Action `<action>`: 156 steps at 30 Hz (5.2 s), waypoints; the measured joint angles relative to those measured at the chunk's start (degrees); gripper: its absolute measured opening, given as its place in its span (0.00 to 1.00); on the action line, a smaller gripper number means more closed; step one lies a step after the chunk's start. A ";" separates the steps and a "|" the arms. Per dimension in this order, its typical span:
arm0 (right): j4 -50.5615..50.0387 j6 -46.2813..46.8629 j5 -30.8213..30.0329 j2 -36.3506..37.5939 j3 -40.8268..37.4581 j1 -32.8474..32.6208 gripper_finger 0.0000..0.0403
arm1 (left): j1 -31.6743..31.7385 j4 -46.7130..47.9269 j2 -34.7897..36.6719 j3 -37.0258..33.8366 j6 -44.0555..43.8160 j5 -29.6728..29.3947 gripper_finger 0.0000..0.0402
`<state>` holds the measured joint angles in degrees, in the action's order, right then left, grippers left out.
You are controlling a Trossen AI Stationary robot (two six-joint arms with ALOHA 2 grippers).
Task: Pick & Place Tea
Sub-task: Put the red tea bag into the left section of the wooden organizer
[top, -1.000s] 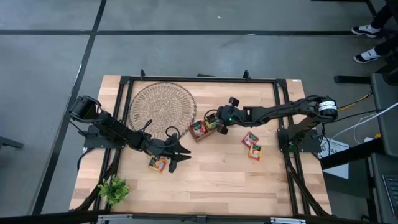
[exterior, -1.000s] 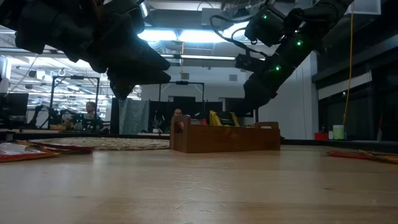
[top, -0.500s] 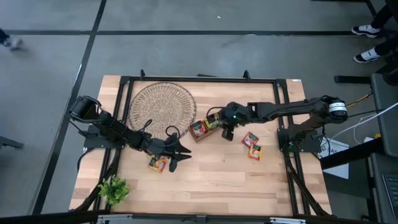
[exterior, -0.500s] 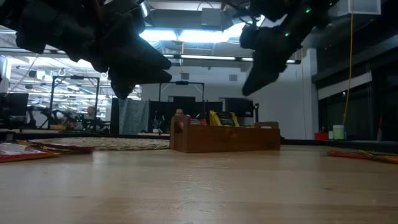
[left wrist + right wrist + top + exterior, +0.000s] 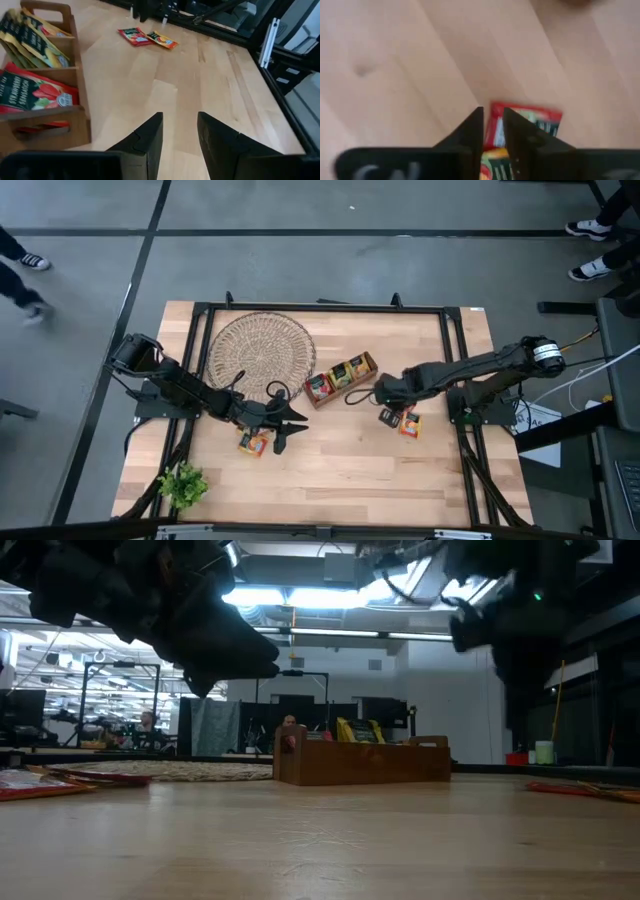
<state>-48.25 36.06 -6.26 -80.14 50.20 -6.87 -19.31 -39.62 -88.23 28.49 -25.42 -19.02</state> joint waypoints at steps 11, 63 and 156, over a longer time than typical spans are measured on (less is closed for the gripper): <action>4.86 14.34 -0.15 -0.02 -13.06 0.33 0.01 | 1.85 0.71 0.00 0.00 1.27 -0.27 0.29; 26.37 15.01 -2.61 -11.90 -6.35 -5.86 0.02 | 1.79 0.76 0.00 0.02 -0.98 -2.33 0.28; 34.26 -2.02 2.69 -28.18 8.25 -4.50 0.39 | 3.52 23.27 -14.08 11.99 -3.18 9.18 0.01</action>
<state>-13.99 34.05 -3.57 -108.32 58.45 -11.37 -15.79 -16.34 -102.31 40.48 -28.59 -9.84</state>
